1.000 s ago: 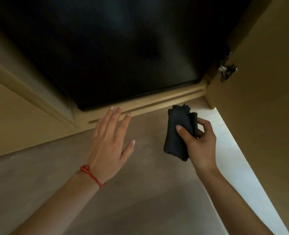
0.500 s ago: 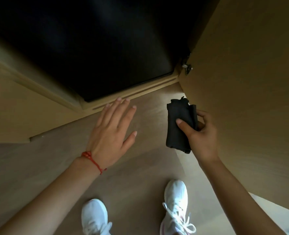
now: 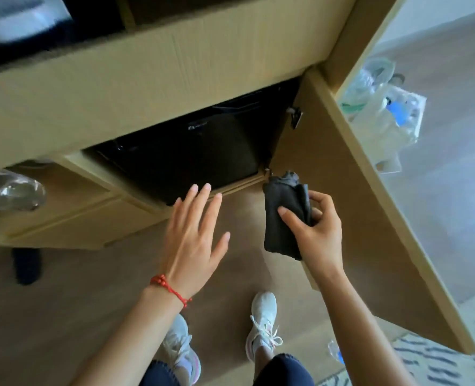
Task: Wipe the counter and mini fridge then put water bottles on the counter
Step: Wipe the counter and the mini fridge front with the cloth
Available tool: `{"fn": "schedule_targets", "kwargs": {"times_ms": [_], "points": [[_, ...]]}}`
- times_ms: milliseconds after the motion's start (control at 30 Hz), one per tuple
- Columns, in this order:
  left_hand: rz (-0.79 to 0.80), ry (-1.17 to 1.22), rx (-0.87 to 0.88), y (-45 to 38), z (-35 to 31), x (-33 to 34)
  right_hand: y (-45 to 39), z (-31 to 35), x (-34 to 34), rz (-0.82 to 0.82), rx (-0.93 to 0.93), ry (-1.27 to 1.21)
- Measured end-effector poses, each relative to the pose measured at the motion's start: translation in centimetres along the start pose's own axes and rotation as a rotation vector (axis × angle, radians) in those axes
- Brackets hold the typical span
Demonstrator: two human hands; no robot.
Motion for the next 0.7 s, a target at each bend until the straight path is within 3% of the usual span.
{"fn": "schedule_targets", "kwargs": {"times_ms": [67,333,700], "points": [[-0.01,0.008,-0.042,2.3,1.9,-4.5,4.1,3.3,2.5,-0.003,-0.018,-0.001],[-0.12,0.029,-0.094,-4.3,-6.1,-15.7,3.0,15.9,-6.1,0.003,-0.095,-0.03],[-0.143,-0.097,-0.104,-7.7,-9.1,-24.9,1.9,27.4,-8.8,0.094,-0.184,-0.109]]}}
Point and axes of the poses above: each hand's wrist, its own y-axis away from the middle knuckle, its own x-axis out of the palm, z = x × y, the point moved 4 cm from there along -y, towards the middle knuckle, and after that the axes turned 4 degrees about -y, right-handed, at the moved point
